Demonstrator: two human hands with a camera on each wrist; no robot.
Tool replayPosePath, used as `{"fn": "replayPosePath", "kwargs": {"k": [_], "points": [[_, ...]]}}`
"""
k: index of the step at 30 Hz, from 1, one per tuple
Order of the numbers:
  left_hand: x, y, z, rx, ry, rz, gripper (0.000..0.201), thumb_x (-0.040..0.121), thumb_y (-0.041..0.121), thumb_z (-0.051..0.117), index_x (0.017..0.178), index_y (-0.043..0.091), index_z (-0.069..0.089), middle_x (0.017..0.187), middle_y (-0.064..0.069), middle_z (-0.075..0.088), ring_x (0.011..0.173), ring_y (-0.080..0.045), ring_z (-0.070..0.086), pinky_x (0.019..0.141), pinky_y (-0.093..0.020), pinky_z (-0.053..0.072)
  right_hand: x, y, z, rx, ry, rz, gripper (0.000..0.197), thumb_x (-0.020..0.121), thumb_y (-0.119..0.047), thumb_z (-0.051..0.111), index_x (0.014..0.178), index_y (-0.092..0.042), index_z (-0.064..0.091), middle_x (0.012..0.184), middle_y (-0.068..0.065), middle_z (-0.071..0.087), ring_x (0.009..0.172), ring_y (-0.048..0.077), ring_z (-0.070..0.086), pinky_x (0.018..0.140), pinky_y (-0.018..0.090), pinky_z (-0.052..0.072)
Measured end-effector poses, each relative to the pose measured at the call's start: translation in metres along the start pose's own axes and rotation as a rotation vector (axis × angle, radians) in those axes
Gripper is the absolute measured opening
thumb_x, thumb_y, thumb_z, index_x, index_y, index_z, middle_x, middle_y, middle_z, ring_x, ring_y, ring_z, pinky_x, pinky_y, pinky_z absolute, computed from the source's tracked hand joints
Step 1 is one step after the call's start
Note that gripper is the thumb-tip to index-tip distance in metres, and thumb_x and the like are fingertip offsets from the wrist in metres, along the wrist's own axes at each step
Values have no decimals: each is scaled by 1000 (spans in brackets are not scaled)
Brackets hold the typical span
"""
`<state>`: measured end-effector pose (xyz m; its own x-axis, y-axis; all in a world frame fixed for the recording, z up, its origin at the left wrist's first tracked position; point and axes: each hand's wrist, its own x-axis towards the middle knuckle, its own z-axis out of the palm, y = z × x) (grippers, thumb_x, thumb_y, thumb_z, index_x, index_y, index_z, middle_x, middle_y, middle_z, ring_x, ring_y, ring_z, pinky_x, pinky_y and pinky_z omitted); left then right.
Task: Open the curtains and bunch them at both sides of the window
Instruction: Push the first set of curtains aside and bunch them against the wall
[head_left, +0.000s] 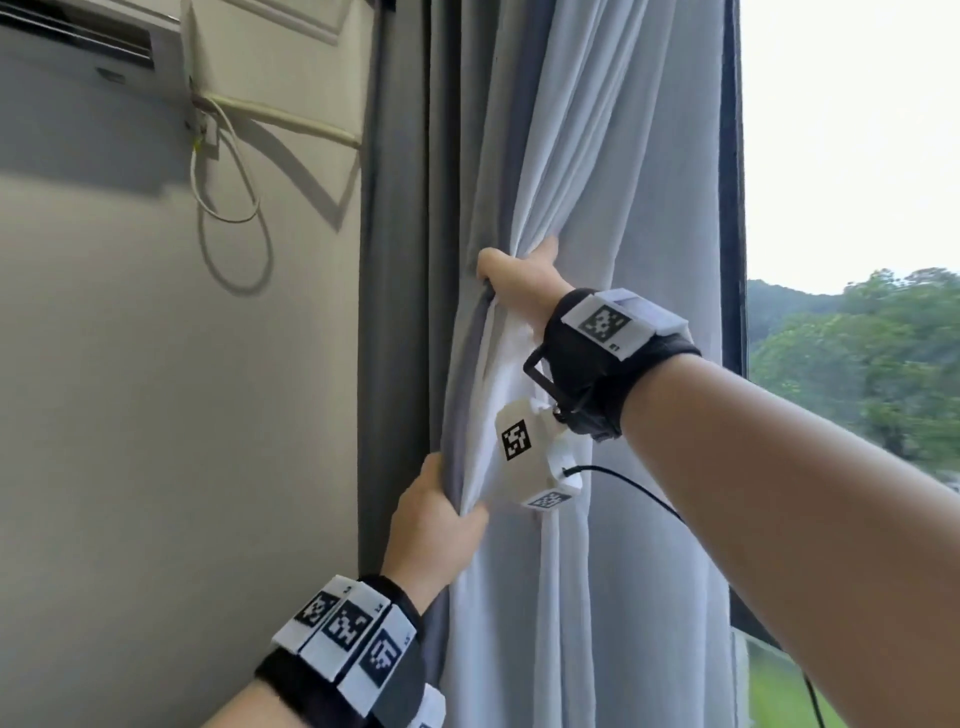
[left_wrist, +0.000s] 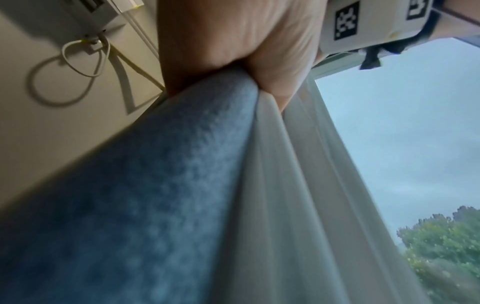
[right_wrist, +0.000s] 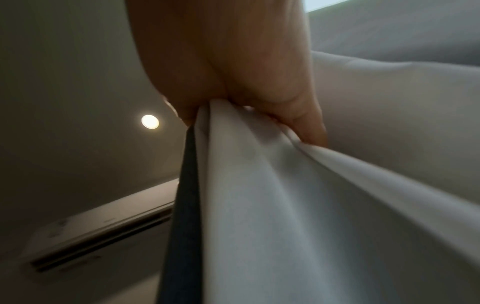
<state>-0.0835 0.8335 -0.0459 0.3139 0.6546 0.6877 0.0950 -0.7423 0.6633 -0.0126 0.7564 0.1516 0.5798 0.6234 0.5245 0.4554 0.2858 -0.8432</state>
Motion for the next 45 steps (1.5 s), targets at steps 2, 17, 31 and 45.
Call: {"fn": "replayPosePath", "kwargs": {"k": [2,17,31,45], "points": [[11,-14,0,37,-14,41,29,78,16,65,104,17,53,75,10,58,63,-4,56,46,-4,39,6,13,-9,-117,143,28,98,77,-35,56,150,-17,-7,146,12,30,131,33,36,113,45,29],[73,-56,30,-27,-144,66,12,83,21,59,91,30,58,76,5,65,66,-13,63,52,-22,47,71,50,-57,-544,470,180,147,47,-76,71,140,-34,-33,154,21,-28,145,40,-19,113,63,-1],[170,-141,34,6,-103,-36,17,79,23,68,92,29,58,71,11,63,64,-6,58,48,-18,37,182,98,17,-205,372,-7,144,51,-66,76,143,-31,-30,157,18,7,146,31,11,116,49,12],[214,-228,3,57,32,-141,15,77,24,70,75,27,56,56,0,58,53,-19,55,46,-26,34,236,122,135,-149,75,-29,122,62,-44,65,147,-23,-19,158,8,13,141,34,22,110,55,30]]}}
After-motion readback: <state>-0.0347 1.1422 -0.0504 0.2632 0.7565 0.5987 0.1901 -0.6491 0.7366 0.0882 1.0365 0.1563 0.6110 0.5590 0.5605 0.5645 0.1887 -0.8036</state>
